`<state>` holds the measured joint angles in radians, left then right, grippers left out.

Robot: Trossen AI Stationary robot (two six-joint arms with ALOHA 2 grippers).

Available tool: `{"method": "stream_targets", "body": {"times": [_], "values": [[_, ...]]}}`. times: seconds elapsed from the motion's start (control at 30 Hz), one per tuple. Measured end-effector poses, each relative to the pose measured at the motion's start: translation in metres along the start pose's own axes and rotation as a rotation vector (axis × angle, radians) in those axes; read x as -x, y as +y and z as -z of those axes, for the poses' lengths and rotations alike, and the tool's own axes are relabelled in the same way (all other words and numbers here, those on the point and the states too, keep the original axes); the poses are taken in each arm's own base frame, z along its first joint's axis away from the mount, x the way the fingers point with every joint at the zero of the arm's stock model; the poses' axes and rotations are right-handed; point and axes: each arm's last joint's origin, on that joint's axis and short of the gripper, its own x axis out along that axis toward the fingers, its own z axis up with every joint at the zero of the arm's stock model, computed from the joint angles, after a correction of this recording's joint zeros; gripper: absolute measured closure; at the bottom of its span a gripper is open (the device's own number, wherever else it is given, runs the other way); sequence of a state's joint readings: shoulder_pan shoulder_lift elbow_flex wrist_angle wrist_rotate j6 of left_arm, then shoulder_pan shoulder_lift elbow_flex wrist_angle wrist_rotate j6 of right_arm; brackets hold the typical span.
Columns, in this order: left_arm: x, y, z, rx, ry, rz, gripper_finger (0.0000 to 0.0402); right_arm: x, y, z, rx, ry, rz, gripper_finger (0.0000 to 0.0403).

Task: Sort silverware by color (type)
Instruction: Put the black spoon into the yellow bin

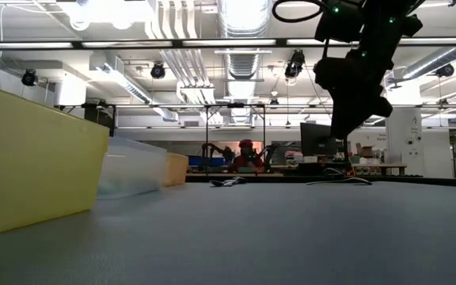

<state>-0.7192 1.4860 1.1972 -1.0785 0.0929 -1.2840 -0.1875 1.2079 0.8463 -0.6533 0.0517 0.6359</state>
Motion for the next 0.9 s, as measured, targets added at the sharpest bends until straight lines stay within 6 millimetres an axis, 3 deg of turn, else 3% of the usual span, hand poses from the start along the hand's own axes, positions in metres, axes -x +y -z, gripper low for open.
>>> {"method": "stream_targets", "body": {"times": [0.23,0.5,0.73,0.9], "values": [[-0.004,0.001,0.003,0.013,-0.01,-0.015,0.0362,0.0,-0.001,-0.001,0.004,-0.017,0.023,0.0323],[-0.017,0.009,0.007,-0.002,0.017,-0.062,0.0312,0.0,-0.001,-0.001,0.007,-0.017,0.023,0.0323],[-0.014,0.004,-0.016,-0.001,-0.163,0.011,0.0267,0.0,-0.005,-0.004,-0.041,-0.051,0.067,0.0323],[-0.006,0.008,-0.04,0.095,-0.216,0.031,0.0258,-0.001,-0.022,-0.015,-0.16,-0.057,0.08,0.0323]]}}
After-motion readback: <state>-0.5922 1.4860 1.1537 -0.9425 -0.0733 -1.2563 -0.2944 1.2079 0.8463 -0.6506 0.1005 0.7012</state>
